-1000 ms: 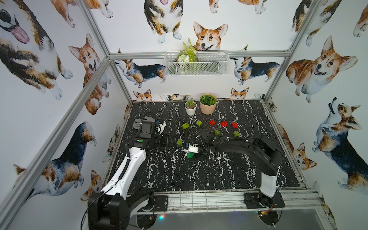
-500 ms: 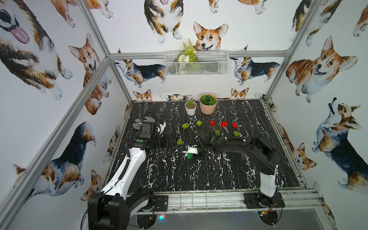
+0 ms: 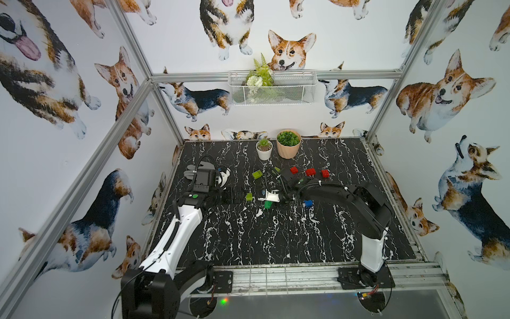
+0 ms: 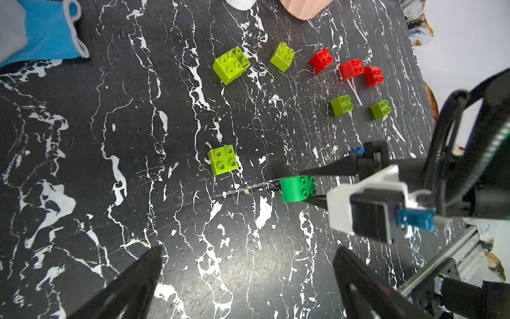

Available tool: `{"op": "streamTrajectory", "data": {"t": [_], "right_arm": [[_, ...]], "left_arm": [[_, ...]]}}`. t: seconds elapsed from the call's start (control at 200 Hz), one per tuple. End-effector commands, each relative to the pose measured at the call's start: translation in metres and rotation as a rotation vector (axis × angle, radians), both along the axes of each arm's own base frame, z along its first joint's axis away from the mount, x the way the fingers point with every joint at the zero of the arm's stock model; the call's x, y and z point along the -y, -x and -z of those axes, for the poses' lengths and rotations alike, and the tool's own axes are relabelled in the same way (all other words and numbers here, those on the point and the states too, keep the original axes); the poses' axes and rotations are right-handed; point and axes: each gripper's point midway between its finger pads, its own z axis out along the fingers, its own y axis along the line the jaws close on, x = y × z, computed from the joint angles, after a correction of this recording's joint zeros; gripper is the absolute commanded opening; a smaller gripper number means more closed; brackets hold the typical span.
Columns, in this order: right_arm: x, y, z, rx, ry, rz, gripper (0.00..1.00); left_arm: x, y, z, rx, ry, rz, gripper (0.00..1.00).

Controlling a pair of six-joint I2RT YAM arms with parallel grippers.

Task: Assemble the letter s with lego
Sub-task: Place the lego brick at the center of the board.

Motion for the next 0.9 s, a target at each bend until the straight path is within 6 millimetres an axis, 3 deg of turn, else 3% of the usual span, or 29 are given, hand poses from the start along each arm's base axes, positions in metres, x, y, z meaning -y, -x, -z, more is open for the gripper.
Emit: {"op": "streamTrajectory", "data": {"t": [0.0,0.11,0.526,0.746,0.896], "right_arm": [[0.005,0.007,0.004,-0.058,0.013,-0.06,0.32],[0.008,-0.003,0.009,-0.053,0.031,-0.057,0.33],[0.008,-0.008,0.023,-0.073,0.032,-0.055,0.38],[0.008,-0.01,0.016,-0.051,0.014,-0.053,0.51],[0.011,-0.012,0.004,-0.033,0.006,-0.04,0.57]], "left_arm": [[0.0,-0.003,0.002,-0.005,-0.005,-0.003,1.0],[0.001,-0.006,0.007,-0.019,0.0,-0.007,1.0],[-0.001,-0.019,0.022,-0.059,-0.032,-0.042,1.0],[0.001,-0.025,0.024,-0.056,-0.066,-0.011,1.0],[0.003,-0.03,0.014,-0.007,-0.143,0.105,1.0]]}}
